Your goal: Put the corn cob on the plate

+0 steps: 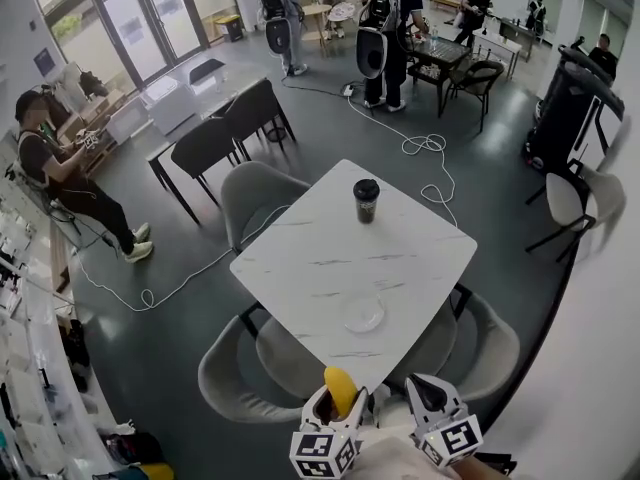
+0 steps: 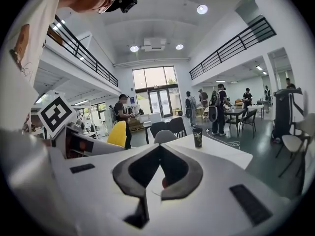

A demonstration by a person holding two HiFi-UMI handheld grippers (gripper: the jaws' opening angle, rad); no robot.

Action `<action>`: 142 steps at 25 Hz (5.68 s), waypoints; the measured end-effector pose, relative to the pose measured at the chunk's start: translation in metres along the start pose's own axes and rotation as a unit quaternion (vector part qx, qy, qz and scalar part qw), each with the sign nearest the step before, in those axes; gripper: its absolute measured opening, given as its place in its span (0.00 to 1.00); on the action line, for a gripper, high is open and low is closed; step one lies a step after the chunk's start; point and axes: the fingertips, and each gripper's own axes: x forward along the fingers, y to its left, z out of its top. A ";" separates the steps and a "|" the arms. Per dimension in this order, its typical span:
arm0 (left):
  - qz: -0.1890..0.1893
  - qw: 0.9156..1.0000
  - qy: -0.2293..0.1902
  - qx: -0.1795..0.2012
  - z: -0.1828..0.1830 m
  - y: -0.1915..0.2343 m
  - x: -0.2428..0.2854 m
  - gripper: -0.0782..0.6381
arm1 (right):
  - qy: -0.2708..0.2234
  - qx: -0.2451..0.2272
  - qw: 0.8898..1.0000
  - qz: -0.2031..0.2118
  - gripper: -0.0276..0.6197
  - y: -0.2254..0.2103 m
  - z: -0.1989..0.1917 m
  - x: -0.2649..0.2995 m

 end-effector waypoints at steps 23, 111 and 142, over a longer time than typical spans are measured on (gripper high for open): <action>0.039 0.998 0.035 -0.018 0.015 0.039 0.074 0.47 | 0.006 -0.039 0.998 0.046 0.05 -0.034 0.004 0.081; 0.166 0.958 0.233 -0.020 -0.111 0.169 0.336 0.47 | 0.131 0.034 0.990 0.046 0.05 -0.143 -0.167 0.274; 0.087 0.989 0.107 -0.046 -0.020 0.102 0.248 0.46 | 0.068 -0.043 0.995 0.054 0.05 -0.116 -0.069 0.231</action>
